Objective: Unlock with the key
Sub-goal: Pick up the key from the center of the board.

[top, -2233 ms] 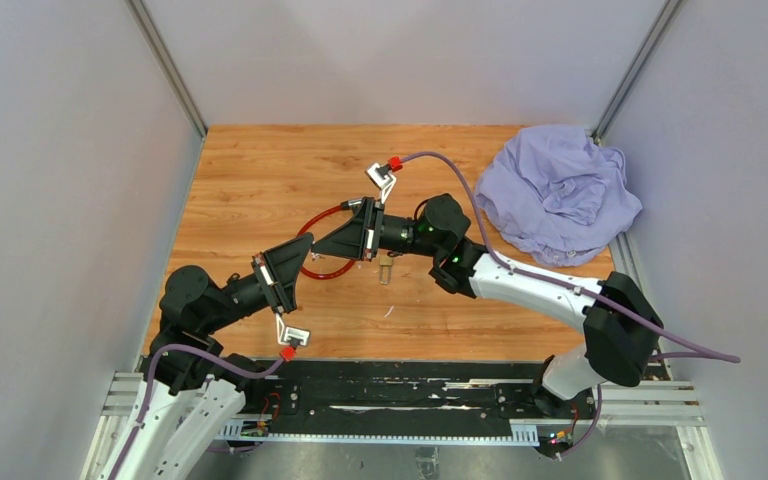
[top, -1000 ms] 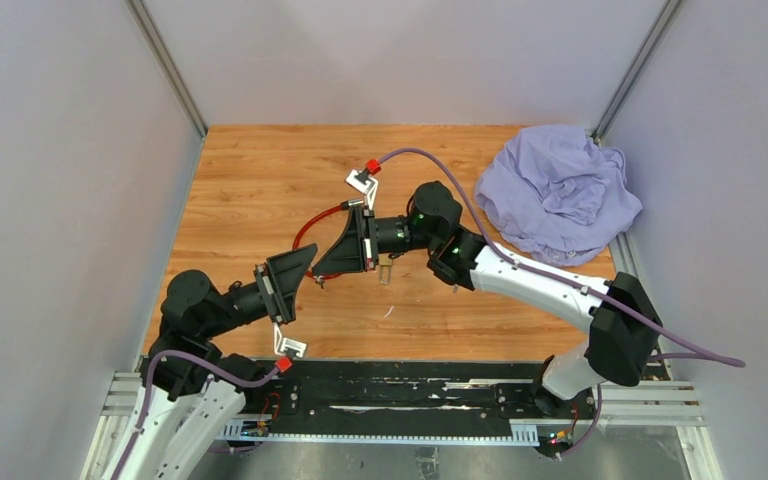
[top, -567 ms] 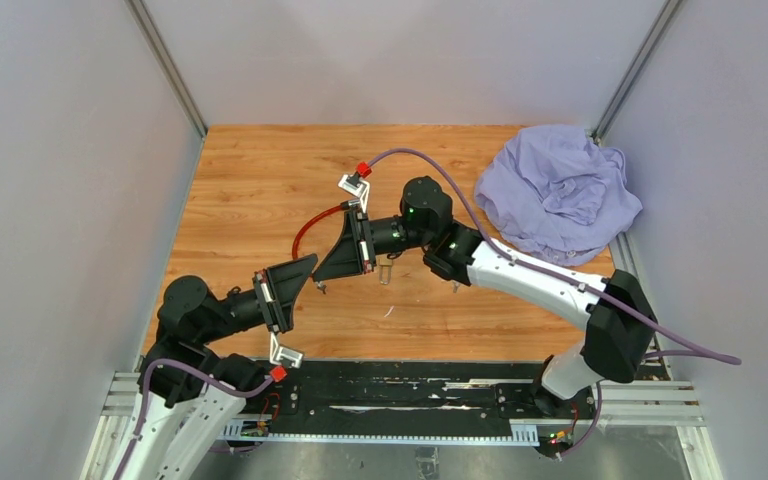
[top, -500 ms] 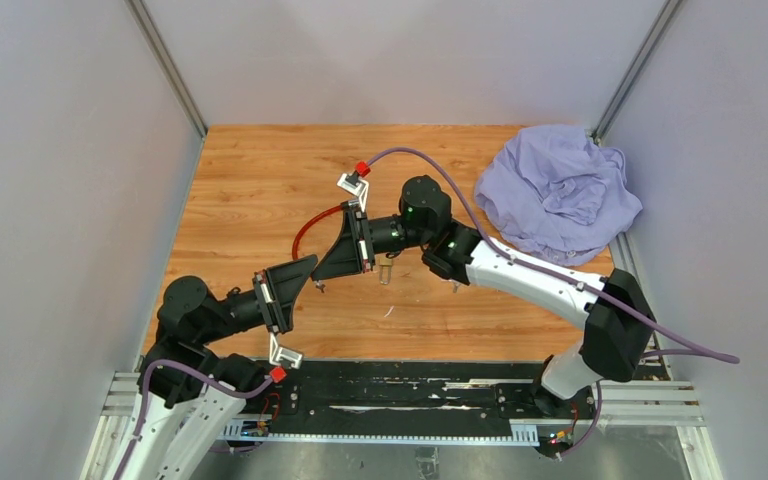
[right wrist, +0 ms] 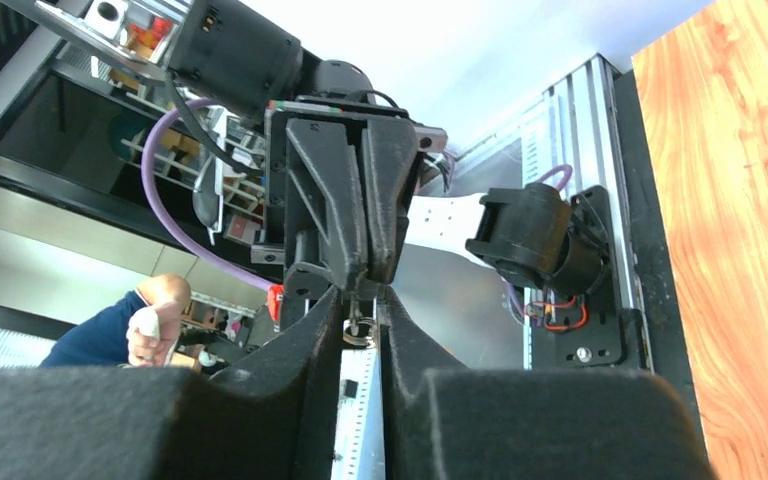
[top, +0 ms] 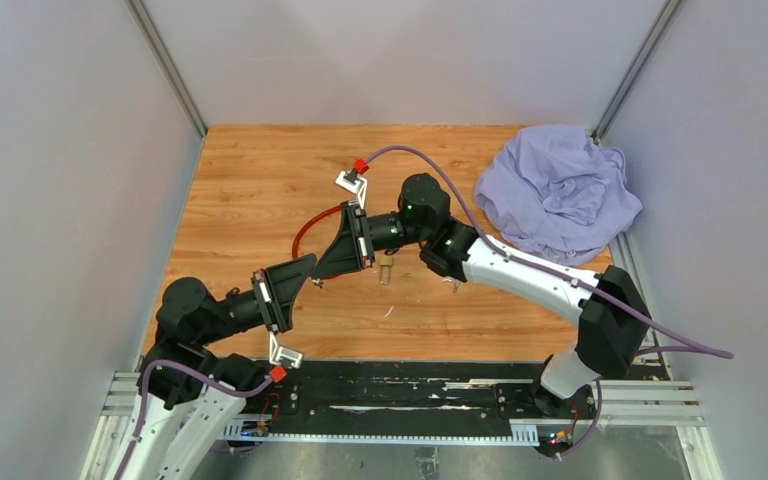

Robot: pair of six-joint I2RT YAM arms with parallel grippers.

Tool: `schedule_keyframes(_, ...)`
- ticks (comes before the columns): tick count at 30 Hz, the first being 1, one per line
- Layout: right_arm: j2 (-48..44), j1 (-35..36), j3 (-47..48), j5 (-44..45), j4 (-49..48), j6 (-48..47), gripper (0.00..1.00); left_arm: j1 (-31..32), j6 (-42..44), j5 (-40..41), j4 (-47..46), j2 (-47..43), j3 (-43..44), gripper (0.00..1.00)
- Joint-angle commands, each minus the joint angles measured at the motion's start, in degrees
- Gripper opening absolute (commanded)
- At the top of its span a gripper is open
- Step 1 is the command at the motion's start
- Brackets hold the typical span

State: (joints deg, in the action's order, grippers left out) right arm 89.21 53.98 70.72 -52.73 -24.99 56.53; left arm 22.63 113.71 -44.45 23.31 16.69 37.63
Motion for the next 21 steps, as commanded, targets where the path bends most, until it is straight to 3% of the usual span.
schedule_keyframes(1, 0.23, -1.69, -1.10, -0.39, -10.26, 4.00, 0.27, 0.13, -3.97, 1.71, -3.36, -0.22, 0.69, 0.00)
schedule_keyframes(4, -0.29, -2.17, -4.89, 1.75, -19.10, 8.36, 0.35, 0.13, -4.63, 3.62, -4.70, -0.23, 0.25, 0.00)
schedule_keyframes(9, 0.50, -2.21, -7.14, 3.86, -26.60, 13.21, 0.36, 0.08, -3.70, 4.68, -5.60, -0.19, -0.59, 0.00)
schedule_keyframes(21, 1.66, -2.12, -7.51, 5.23, -27.17, 14.38, 0.26, 0.13, -2.59, 5.43, -6.13, 0.13, -0.91, 0.00)
